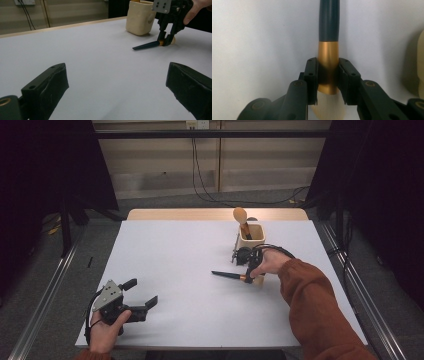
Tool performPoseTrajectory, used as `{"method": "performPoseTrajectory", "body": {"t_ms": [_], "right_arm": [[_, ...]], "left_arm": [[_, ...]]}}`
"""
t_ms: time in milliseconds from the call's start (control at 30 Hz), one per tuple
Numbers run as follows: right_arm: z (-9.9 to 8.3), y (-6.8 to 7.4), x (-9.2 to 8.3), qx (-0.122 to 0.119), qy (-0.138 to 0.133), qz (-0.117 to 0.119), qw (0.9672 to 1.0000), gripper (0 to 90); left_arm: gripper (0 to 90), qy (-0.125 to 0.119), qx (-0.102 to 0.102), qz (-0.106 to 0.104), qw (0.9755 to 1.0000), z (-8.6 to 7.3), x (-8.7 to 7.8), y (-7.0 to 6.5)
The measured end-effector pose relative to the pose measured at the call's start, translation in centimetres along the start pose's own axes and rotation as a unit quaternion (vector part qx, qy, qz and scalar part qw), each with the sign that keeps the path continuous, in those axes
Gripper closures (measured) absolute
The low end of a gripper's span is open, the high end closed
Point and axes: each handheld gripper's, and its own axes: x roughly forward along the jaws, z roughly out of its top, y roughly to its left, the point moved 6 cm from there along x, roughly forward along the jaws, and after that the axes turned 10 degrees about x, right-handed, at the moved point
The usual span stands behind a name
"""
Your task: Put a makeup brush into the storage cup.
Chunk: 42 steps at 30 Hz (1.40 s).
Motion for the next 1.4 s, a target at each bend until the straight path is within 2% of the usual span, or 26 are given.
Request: {"method": "performPoseTrajectory", "body": {"t_ms": [333, 500, 533, 667, 967, 1033, 1200, 1267, 1400], "right_arm": [[-0.1, 0.3, -0.1, -0.009, 0.007, -0.014, 0.9998, 71.3], [-0.3, 0.1, -0.1, -0.007, -0.016, -0.006, 0.9998, 71.6], [-0.4, 0.1, -0.2, 0.000, -0.013, -0.003, 0.9999, 71.6], [-0.4, -0.1, -0.4, -0.003, -0.027, -0.004, 0.9996, 71.6], [-1.1, 0.0, -1.8, 0.014, -0.066, 0.000, 0.9977, 71.7], [-1.3, -0.2, -2.1, 0.021, -0.083, -0.007, 0.9963, 71.7], [-2.1, 0.0, -2.4, 0.040, -0.113, -0.003, 0.9928, 71.7], [-2.2, 0.0, -2.5, 0.042, -0.130, -0.006, 0.9906, 71.7], [-2.9, 0.4, -2.8, 0.059, -0.158, 0.003, 0.9857, 71.7]], "left_arm": [[3.8, -0.001, -0.002, -0.002, 1.0000, 0.0, 0.0, 0.0], [3.8, 0.000, -0.003, 0.000, 1.0000, -0.1, 0.0, 0.1], [3.8, 0.000, -0.004, 0.000, 1.0000, -0.1, 0.1, 0.2], [3.8, 0.001, -0.002, 0.000, 1.0000, -0.1, 0.0, 0.2], [3.8, 0.000, -0.003, 0.001, 1.0000, -0.1, 0.0, 0.1], [3.8, 0.000, -0.003, 0.001, 1.0000, 0.0, 0.0, 0.1], [3.8, 0.000, -0.004, 0.002, 1.0000, -0.1, 0.0, 0.2], [3.8, 0.000, -0.003, 0.002, 1.0000, -0.1, 0.0, 0.2], [3.8, 0.000, -0.004, 0.004, 1.0000, 0.0, 0.0, 0.2]]}}
